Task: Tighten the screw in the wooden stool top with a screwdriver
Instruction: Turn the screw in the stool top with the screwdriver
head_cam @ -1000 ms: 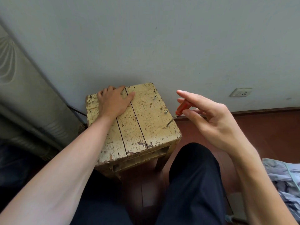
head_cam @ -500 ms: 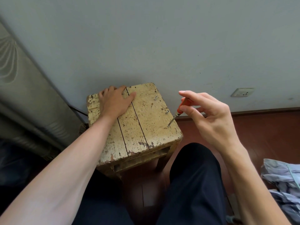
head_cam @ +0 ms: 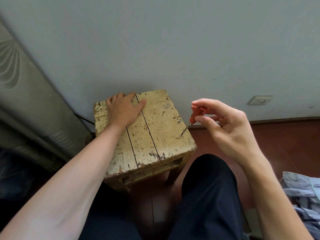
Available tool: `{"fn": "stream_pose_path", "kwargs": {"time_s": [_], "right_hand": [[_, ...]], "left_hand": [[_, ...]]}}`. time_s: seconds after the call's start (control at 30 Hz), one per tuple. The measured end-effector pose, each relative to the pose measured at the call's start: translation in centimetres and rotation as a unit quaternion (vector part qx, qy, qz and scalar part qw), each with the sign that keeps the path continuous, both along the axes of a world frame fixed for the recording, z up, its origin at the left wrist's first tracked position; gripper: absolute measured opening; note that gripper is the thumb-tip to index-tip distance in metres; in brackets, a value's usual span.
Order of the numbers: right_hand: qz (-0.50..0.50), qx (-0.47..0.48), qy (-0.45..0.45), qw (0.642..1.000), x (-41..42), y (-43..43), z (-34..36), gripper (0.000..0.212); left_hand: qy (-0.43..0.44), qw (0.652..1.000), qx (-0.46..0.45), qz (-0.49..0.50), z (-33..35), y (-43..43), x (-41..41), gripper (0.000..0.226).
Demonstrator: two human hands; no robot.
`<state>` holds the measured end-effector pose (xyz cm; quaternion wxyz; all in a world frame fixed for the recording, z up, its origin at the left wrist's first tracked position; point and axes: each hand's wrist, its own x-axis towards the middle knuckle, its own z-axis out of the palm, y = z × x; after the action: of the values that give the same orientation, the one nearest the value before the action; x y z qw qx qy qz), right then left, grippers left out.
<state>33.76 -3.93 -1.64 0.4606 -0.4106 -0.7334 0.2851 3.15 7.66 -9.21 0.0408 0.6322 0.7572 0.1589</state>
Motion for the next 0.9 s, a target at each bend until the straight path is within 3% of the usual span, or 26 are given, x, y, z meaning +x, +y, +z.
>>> {"fn": "stream_pose_path", "kwargs": {"time_s": [0.13,0.3,0.6,0.73,0.9], "right_hand": [[-0.069,0.017,0.014,0.997,-0.6,0.2,-0.4,0.035],[-0.088,0.038,0.009,0.995,-0.5,0.0,-0.7,0.04],[0.044,-0.046,-0.06,0.996,1.2,-0.3,1.3,0.054],[0.037,-0.036,-0.041,0.998,0.8,-0.2,1.0,0.048],[-0.048,-0.013,-0.019,0.999,0.4,0.0,0.0,0.034]], "left_hand": [[0.001,1.0,0.004,-0.002,0.0,0.0,0.0,0.078],[-0.001,1.0,0.006,0.0,-0.1,0.1,-0.1,0.079],[0.004,1.0,0.006,-0.005,-0.3,0.3,-0.3,0.081],[0.002,1.0,0.009,-0.005,-0.3,0.2,-0.2,0.08],[0.002,1.0,0.002,-0.003,-0.2,0.2,-0.2,0.079]]}}
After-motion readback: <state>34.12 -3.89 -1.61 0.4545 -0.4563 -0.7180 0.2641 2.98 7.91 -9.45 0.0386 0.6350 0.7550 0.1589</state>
